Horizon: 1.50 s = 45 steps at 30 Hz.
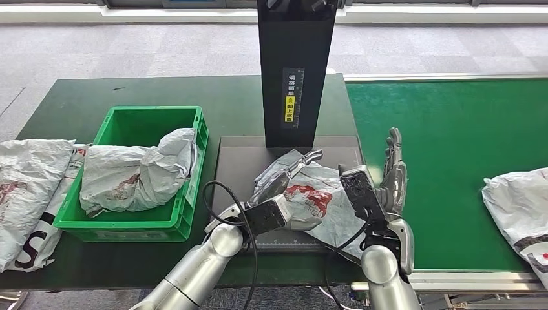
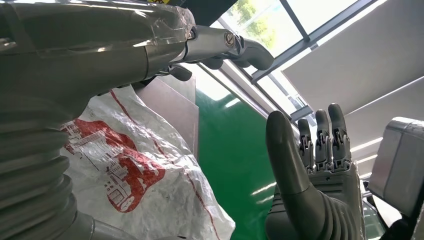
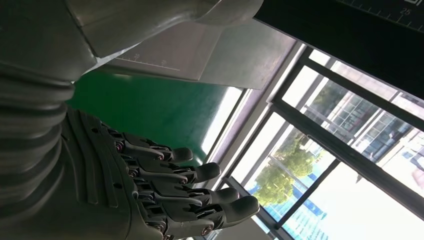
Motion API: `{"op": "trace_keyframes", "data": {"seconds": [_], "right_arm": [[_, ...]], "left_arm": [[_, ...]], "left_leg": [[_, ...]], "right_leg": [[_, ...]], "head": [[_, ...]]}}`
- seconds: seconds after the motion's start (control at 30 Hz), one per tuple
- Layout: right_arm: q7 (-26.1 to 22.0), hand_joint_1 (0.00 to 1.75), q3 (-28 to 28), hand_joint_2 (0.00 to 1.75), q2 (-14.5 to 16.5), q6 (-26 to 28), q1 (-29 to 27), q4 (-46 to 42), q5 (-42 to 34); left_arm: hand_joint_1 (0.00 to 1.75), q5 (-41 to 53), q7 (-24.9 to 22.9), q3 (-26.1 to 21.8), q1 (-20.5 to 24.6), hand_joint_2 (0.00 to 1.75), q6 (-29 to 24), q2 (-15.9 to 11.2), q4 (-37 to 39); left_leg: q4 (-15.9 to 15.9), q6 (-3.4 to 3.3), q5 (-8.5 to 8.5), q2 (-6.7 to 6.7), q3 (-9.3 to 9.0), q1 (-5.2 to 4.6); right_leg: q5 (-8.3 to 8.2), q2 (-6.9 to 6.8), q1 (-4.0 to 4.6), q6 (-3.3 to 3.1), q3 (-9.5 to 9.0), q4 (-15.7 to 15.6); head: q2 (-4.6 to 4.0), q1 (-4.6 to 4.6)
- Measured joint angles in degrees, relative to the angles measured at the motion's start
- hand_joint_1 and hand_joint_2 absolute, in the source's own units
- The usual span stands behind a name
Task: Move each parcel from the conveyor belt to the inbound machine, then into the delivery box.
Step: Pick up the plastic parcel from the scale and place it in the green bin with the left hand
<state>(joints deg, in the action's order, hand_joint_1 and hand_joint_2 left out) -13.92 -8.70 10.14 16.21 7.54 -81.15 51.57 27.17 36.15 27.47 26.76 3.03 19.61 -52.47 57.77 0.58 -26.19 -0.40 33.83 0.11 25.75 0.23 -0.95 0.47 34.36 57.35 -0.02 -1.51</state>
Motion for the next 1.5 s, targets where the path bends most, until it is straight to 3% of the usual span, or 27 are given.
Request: {"op": "trace_keyframes", "data": {"seconds": [0.23,0.63,0.9,1.0,1.1,1.17,1.33,1.5], "right_arm": [[-1.01,0.0,1.13,1.75,0.16,2.05,0.21,0.68,-0.58],[-1.43,0.0,2.22,1.75,0.34,2.66,0.18,0.67,-0.86],[-7.88,0.0,3.11,1.75,1.27,8.69,-1.99,-4.3,-5.21],[-12.31,0.0,3.13,1.75,2.04,14.18,-3.73,-8.75,-6.33],[-21.38,0.0,3.2,1.75,3.85,21.95,-6.23,-16.17,-9.27],[-25.13,0.0,3.23,1.75,5.09,23.63,-7.39,-21.71,-9.74],[-26.05,0.0,2.82,1.75,5.68,23.84,-8.4,-31.2,-8.54],[-26.14,0.0,0.82,1.75,5.68,23.82,-8.67,-37.86,-7.04]], "left_arm": [[0.0,0.0,0.18,2.0,0.03,1.75,2.84,0.05,0.06],[0.0,0.13,0.07,3.81,0.11,1.75,2.98,0.19,0.39],[0.0,1.75,-4.66,5.5,2.72,1.75,-0.49,1.38,6.6],[0.0,-0.75,-7.07,8.65,4.54,1.75,-2.65,1.56,10.51],[0.0,-4.97,-12.18,14.19,6.57,1.75,-4.89,1.63,14.46],[0.0,-7.27,-15.85,18.29,7.72,1.75,-6.31,1.64,16.68],[0.0,-11.01,-20.38,26.48,10.16,1.75,-8.47,1.66,20.29],[0.0,-13.07,-21.29,30.81,12.06,1.75,-9.15,1.66,22.74]], "left_leg": [[0.0,0.0,-0.01,0.0,0.01,0.0],[0.0,0.0,-0.01,0.01,0.0,0.0],[0.0,0.0,-0.01,0.01,0.0,-0.02],[0.0,0.0,-0.01,-0.01,0.0,-0.02],[0.0,0.0,-0.02,-0.01,0.01,-0.02],[0.0,0.01,-0.05,0.04,0.0,-0.02],[0.0,-0.01,-0.07,0.02,0.0,-0.02],[0.0,-0.03,-0.05,0.02,-0.02,-0.02]], "right_leg": [[0.01,0.0,0.0,0.01,0.02,-0.01],[0.01,0.01,0.0,0.01,0.02,0.0],[0.01,0.01,-0.02,0.01,0.04,-0.01],[0.01,-0.01,-0.01,0.02,0.04,-0.01],[0.02,-0.01,-0.01,0.02,0.05,-0.01],[0.03,0.03,-0.01,0.02,0.05,0.0],[0.04,0.0,-0.02,0.01,0.0,-0.01],[0.03,0.0,-0.02,0.02,-0.06,0.0]], "head": [[0.0,0.0],[0.0,0.0],[0.0,0.0],[0.0,0.0],[0.0,0.0],[0.0,0.0],[0.0,-0.01],[0.0,-0.01]]}}
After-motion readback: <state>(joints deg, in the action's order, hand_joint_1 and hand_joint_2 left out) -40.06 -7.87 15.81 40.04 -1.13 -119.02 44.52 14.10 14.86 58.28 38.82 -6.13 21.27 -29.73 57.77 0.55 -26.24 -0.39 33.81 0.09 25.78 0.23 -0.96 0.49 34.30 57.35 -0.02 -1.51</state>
